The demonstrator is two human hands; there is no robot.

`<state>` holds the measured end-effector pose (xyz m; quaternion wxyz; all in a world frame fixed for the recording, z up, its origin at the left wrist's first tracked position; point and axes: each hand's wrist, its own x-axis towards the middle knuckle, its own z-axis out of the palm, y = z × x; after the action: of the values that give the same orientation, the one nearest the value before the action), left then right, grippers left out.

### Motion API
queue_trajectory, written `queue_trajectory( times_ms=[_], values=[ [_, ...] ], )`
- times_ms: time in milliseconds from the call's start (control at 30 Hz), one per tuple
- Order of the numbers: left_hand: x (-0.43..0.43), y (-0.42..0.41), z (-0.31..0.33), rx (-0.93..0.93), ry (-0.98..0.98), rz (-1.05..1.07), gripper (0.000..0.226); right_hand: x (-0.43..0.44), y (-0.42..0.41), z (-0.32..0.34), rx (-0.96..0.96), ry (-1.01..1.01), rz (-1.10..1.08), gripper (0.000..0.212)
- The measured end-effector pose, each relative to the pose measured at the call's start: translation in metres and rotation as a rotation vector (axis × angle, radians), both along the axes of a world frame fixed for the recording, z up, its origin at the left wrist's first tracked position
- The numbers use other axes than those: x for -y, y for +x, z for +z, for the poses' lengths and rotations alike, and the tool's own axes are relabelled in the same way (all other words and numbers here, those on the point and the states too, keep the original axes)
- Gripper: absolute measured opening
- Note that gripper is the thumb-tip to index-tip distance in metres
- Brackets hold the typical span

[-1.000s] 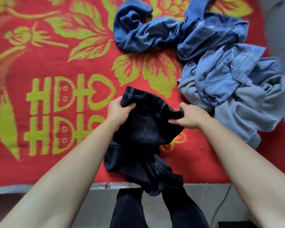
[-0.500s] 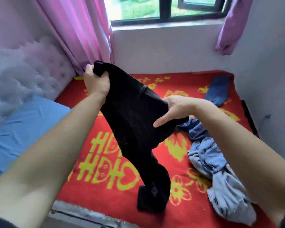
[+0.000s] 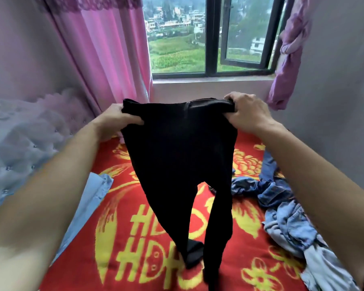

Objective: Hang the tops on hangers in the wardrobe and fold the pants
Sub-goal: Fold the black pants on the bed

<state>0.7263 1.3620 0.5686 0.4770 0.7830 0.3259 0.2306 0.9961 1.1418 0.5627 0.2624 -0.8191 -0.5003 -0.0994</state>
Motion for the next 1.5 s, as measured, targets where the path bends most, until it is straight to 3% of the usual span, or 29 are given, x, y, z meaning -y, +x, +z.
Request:
queue_trajectory(
  times_ms=[67, 133, 200, 267, 367, 467, 567, 767, 833, 900, 1033, 1200, 1300, 1500],
  values=[
    [-0.029, -0.020, 0.007, -0.072, 0.034, 0.004, 0.015, -0.018, -0.019, 0.018, -0.003, -0.076, -0.002, 0.031],
    [-0.053, -0.029, 0.011, -0.211, 0.102, 0.006, 0.025, -0.033, -0.030, 0.031, -0.107, -0.222, 0.026, 0.014],
    [-0.066, -0.032, 0.007, -0.505, 0.185, -0.078, 0.034, -0.046, -0.040, 0.033, -0.200, -0.414, 0.064, 0.011],
    [-0.077, -0.032, -0.007, -0.759, 0.216, -0.166, 0.034, -0.063, -0.047, 0.023, -0.171, -0.581, 0.058, 0.013],
    [-0.098, -0.034, -0.045, -0.832, 0.196, -0.145, 0.033, -0.093, -0.052, -0.010, -0.187, -0.707, 0.022, 0.016],
    [-0.121, -0.036, -0.088, -0.533, -0.008, -0.025, 0.025, -0.127, -0.050, -0.038, -0.196, -0.677, -0.032, 0.016],
    [-0.150, -0.020, -0.084, -0.162, 0.031, 0.151, 0.024, -0.157, -0.037, -0.031, -0.011, -0.350, -0.211, 0.025],
    [-0.169, 0.015, 0.034, 0.560, 0.280, 0.261, 0.008, -0.188, -0.021, 0.082, 0.201, 0.465, -0.268, 0.045],
    [-0.162, 0.019, 0.070, 0.689, 0.296, 0.239, 0.007, -0.187, -0.023, 0.115, 0.239, 0.593, -0.281, 0.045],
    [-0.153, 0.016, 0.093, 0.703, 0.359, 0.256, 0.006, -0.179, -0.025, 0.134, 0.276, 0.599, -0.295, 0.048],
    [-0.135, 0.000, 0.082, 0.542, 0.479, 0.260, 0.012, -0.146, -0.033, 0.116, 0.296, 0.449, -0.239, 0.047],
    [-0.101, -0.039, 0.002, 0.330, 0.437, 0.283, 0.023, -0.102, -0.049, 0.034, 0.218, 0.287, -0.101, 0.041],
    [-0.059, -0.068, -0.074, 0.196, 0.388, 0.286, 0.025, -0.070, -0.064, -0.040, 0.120, 0.132, -0.063, 0.035],
    [0.068, -0.134, -0.276, -0.307, 0.081, 0.321, 0.038, 0.024, -0.123, -0.237, -0.133, -0.360, 0.035, 0.041]
  ],
)
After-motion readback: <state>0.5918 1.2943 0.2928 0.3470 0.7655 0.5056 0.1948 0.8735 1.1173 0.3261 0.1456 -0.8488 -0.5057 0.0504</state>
